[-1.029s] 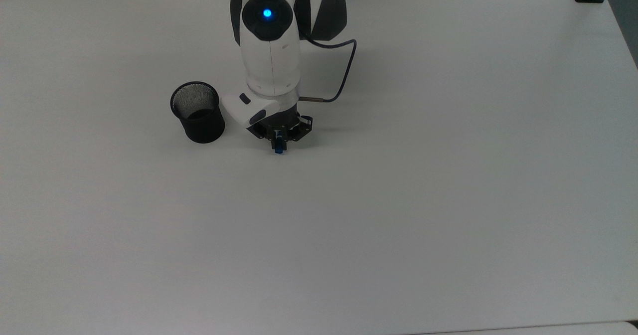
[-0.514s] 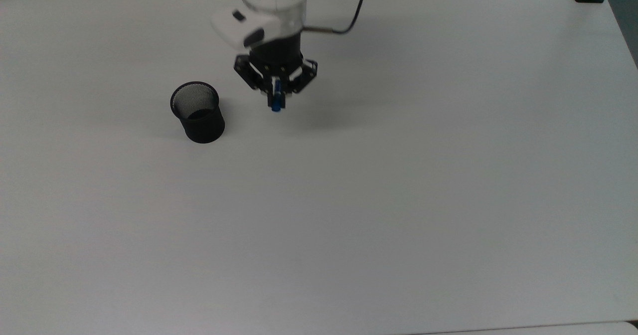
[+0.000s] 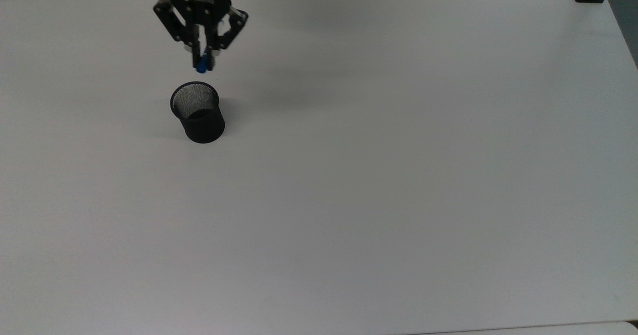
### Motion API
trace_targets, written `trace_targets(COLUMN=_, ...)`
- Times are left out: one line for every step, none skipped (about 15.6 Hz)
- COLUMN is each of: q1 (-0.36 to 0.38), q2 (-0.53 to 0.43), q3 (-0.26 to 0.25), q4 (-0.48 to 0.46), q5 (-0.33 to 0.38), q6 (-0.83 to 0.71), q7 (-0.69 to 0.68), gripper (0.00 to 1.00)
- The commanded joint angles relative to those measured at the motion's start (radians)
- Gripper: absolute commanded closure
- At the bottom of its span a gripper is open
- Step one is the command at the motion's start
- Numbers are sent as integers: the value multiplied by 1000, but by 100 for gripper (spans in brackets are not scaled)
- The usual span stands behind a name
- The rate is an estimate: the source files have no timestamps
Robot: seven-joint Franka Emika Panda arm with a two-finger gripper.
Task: Insert the marker
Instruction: 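Lift the marker and carry it over the black mesh cup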
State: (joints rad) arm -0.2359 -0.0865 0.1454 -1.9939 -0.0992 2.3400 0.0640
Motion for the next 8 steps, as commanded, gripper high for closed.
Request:
trace_targets(q1=-60, q2=-90, q3=3, q4=-190, q5=-1, q6=261, q7=-39, gripper=100)
trace_targets(q1=-80, q2=-72, q3=3, q4=-216, q5=-2, q6=356, q7=-41, gripper=100)
trace_targets(q1=-95, q2=-65, q3=3, q4=-241, q5=-2, q6=427, q7=-38, gripper=100)
trace_targets(q1=-99, q2=-46, q3=3, q4=-256, q5=-1, q6=499, q7=-32, gripper=100)
trace_targets(q1=-99, q2=-9, q3=3, q4=-256, q5=-1, q6=551, q7=-24, gripper=100)
trace_targets(q1=-99, q2=22, q3=2, q4=-252, q5=-2, q6=588, q7=-7, gripper=100)
trace_targets(q1=-99, q2=48, q3=2, q4=-250, q5=-2, q6=622, q7=16, gripper=100)
trace_targets(q1=-99, q2=65, q3=2, q4=-252, q5=-2, q6=656, q7=26, gripper=100)
